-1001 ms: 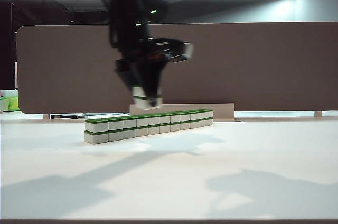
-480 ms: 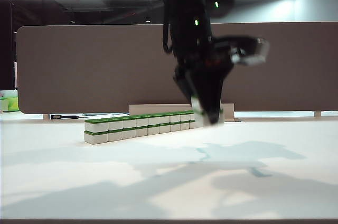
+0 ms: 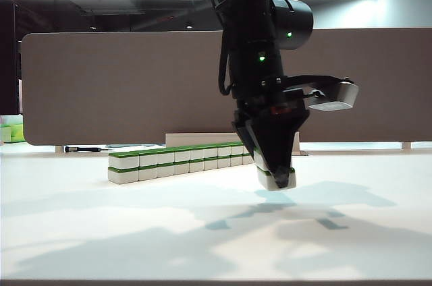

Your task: Take a mahjong tile from the mahjong wall and then place it on the table close to you.

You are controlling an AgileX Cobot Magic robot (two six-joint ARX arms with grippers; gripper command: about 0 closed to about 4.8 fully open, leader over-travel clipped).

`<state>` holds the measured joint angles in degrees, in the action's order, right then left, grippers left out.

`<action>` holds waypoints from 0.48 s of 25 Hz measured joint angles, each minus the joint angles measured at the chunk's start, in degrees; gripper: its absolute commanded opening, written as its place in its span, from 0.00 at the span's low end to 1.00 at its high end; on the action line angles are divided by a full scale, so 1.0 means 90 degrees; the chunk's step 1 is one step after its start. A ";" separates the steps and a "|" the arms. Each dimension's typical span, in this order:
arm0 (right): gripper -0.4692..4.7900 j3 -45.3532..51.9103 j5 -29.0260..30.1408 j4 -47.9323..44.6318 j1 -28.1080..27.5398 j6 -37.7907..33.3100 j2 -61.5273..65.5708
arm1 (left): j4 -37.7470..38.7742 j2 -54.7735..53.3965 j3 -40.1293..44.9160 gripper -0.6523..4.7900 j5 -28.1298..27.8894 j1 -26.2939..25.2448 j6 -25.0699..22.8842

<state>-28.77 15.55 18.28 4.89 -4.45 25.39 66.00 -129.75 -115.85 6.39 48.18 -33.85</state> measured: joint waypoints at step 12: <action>0.09 0.0000 -0.0447 -0.0117 -0.0034 0.0002 0.0000 | -0.0068 -0.0311 0.0005 0.51 0.0277 0.0466 0.0000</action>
<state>-28.77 11.53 17.23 4.58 -4.43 25.39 65.39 -132.55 -115.81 8.88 52.38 -33.85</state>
